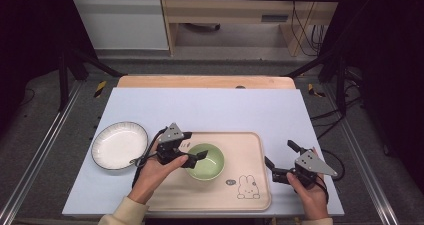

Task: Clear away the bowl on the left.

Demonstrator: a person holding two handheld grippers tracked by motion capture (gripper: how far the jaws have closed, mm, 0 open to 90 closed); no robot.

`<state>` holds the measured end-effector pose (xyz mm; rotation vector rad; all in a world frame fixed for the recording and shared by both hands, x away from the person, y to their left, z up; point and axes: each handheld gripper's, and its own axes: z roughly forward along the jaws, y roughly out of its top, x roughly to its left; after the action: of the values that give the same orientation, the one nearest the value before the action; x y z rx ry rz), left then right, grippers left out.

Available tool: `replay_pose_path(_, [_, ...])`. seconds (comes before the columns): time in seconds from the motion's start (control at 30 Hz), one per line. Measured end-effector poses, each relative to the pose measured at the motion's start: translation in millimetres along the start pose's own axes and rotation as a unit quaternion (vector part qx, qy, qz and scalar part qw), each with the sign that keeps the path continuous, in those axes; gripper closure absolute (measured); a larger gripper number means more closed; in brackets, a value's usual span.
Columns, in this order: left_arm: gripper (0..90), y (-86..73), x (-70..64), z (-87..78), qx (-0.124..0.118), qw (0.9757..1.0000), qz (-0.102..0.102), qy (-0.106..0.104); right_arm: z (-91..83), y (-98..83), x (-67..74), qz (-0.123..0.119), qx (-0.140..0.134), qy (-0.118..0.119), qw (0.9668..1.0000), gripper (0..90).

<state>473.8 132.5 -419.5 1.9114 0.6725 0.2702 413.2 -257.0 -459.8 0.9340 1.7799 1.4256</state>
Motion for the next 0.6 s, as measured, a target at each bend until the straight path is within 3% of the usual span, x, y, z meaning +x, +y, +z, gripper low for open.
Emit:
replay_pose_path(0.23, [4.9,4.2,-3.1,-7.2,-0.011,0.9999,0.003,-0.009,0.1,-0.2,0.8,-0.001,0.002,0.0,1.0,3.2])
replay_pose_path(0.47, [3.3,7.4,-4.1,-19.6,-0.036,0.9992,-0.005,-0.015,0.2,0.1,1.3,0.001,0.0,0.0,1.0,3.1])
replay_pose_path(0.6, [3.4,10.8,-5.4,-26.1,-0.05,0.9986,0.006,-0.018,-0.1,0.3,1.2,0.001,-0.001,-0.001,1.0,3.1])
